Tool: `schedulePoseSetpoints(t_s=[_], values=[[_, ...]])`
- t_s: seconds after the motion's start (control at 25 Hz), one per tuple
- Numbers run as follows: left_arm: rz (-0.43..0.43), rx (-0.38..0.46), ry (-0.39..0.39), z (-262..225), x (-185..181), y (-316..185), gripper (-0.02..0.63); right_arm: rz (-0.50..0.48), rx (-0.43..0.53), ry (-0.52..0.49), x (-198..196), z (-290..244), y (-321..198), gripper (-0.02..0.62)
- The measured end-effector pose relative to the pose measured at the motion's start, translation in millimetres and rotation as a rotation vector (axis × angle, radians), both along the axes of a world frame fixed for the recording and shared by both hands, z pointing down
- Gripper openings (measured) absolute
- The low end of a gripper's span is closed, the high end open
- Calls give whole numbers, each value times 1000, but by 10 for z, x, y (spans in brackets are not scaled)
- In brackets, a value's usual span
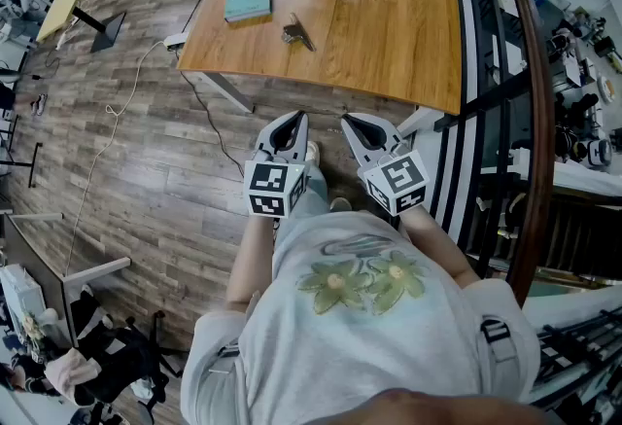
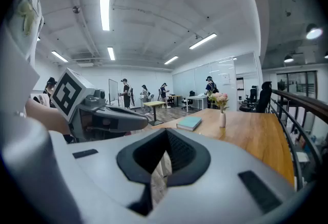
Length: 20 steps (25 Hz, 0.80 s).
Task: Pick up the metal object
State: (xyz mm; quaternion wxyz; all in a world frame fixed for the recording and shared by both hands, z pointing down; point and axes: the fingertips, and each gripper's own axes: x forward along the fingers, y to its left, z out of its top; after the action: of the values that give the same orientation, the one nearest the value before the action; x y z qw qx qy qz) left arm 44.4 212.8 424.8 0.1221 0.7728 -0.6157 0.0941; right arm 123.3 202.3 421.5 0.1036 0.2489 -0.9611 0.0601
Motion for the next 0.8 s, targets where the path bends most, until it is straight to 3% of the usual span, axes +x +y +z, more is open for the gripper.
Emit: schedulePoseSetpoints(t_s=[0.52,0.8], values=[[-18,-33,6,158,-226,-353,15,59,-20,3,-113,122,-454,8],[-22,-50,57,202,-462,-744,15,74,-29,17,-309,157,-828,8]])
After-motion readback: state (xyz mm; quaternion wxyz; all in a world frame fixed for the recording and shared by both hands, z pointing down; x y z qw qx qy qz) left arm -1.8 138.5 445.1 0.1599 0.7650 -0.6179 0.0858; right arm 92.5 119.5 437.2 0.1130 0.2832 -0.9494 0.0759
